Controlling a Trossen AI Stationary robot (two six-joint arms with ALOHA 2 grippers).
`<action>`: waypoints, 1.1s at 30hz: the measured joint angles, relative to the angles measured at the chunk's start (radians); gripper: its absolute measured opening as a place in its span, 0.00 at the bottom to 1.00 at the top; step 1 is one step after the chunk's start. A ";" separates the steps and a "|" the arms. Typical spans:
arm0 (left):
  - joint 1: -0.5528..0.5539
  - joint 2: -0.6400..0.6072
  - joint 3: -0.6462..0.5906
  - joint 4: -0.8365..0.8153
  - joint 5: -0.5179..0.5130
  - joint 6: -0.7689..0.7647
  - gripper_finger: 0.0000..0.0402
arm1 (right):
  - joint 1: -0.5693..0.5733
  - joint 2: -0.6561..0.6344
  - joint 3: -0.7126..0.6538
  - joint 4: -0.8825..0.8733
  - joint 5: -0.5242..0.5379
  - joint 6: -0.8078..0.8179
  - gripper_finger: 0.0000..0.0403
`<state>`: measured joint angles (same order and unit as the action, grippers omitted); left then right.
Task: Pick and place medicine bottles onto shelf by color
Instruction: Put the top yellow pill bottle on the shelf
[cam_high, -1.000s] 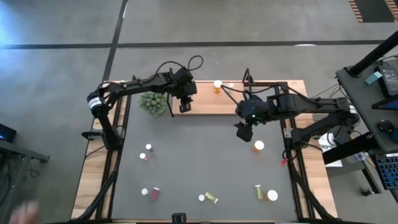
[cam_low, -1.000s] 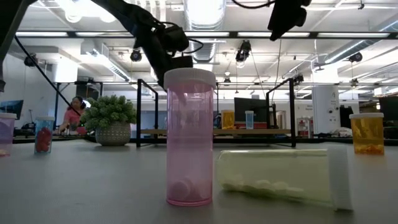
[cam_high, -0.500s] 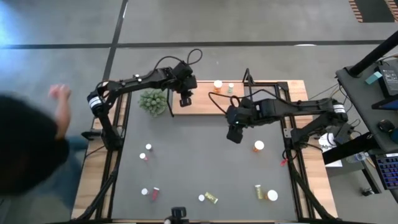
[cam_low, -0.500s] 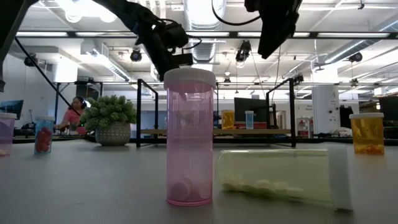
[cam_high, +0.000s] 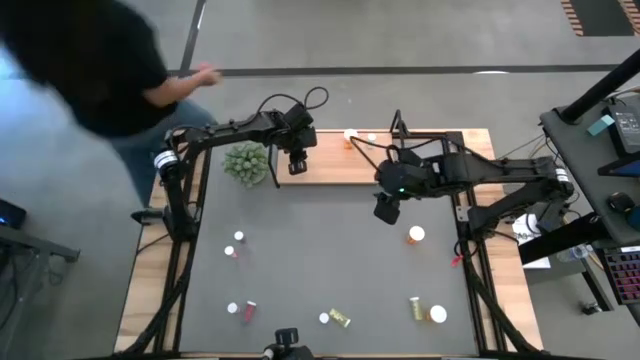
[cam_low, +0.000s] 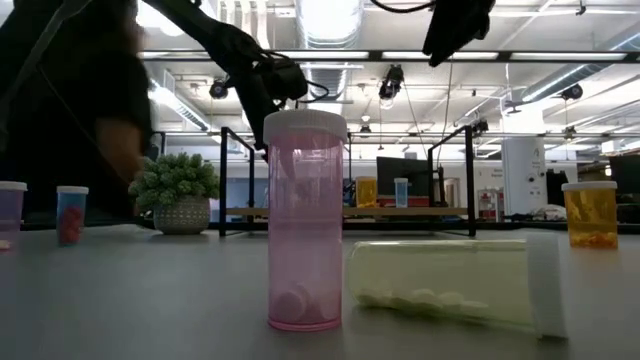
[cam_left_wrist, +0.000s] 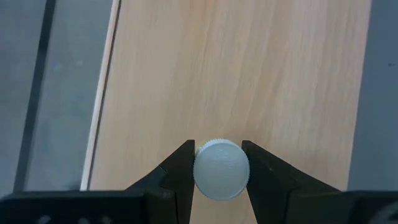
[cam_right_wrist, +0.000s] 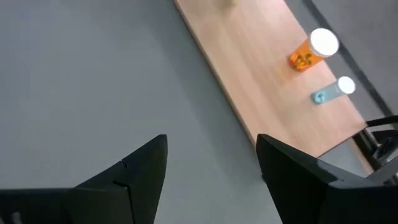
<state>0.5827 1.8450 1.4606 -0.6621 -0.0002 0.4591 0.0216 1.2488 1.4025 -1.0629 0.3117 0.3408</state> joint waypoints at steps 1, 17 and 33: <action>0.000 0.000 0.000 -0.005 0.000 0.000 0.26 | 0.000 -0.008 0.000 0.000 -0.015 0.000 0.59; 0.005 -0.008 0.001 -0.012 -0.005 -0.006 0.26 | -0.004 -0.005 0.000 0.057 -0.023 -0.125 0.59; 0.004 -0.009 0.002 -0.013 -0.005 -0.010 0.26 | -0.022 -0.127 -0.072 0.326 -0.147 -0.342 0.59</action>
<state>0.5869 1.8359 1.4624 -0.6746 -0.0051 0.4489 -0.0002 1.1213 1.3301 -0.7365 0.1644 -0.0015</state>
